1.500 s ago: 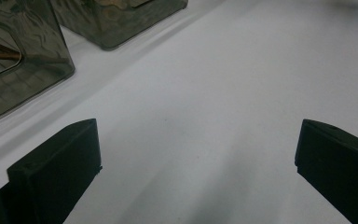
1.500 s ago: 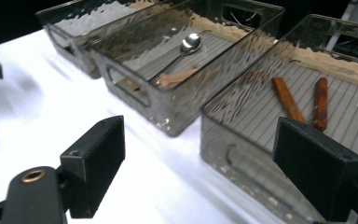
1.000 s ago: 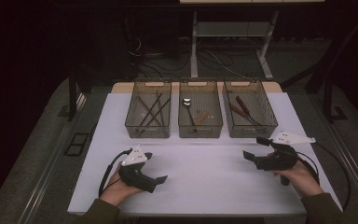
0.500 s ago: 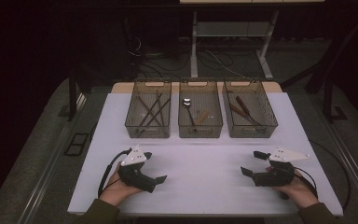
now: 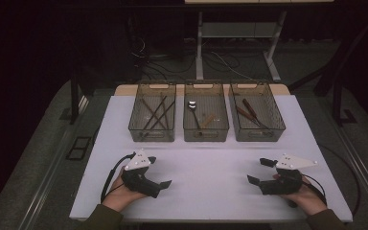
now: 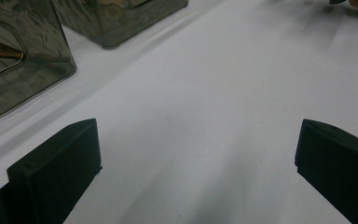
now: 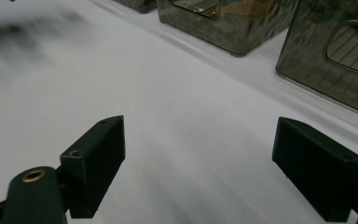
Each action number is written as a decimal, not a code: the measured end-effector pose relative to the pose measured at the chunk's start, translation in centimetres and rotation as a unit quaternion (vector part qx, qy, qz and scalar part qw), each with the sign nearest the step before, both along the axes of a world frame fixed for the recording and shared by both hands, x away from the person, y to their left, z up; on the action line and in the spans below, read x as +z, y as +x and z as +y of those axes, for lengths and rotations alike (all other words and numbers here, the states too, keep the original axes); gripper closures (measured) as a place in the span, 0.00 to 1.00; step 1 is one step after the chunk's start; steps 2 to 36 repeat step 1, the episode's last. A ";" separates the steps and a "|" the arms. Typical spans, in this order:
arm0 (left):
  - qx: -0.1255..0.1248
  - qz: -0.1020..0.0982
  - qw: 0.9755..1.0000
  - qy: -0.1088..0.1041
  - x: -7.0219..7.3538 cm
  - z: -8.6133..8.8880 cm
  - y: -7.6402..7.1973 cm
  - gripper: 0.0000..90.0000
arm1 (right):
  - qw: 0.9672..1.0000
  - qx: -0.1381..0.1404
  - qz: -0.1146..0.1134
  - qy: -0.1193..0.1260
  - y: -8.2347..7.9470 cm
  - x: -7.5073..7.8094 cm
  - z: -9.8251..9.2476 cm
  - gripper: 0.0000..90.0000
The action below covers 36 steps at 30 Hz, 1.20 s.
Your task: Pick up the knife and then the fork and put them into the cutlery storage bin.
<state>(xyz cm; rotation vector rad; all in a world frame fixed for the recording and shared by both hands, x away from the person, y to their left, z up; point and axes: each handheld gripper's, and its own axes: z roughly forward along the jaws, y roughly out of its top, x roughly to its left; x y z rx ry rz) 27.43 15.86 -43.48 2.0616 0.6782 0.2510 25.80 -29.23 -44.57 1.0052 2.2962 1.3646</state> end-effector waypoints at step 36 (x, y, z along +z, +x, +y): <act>0.002 0.001 1.000 0.001 0.0 0.0 0.0 0.00 | 1.000 0.001 0.000 -0.001 0.0 0.0 0.0 0.18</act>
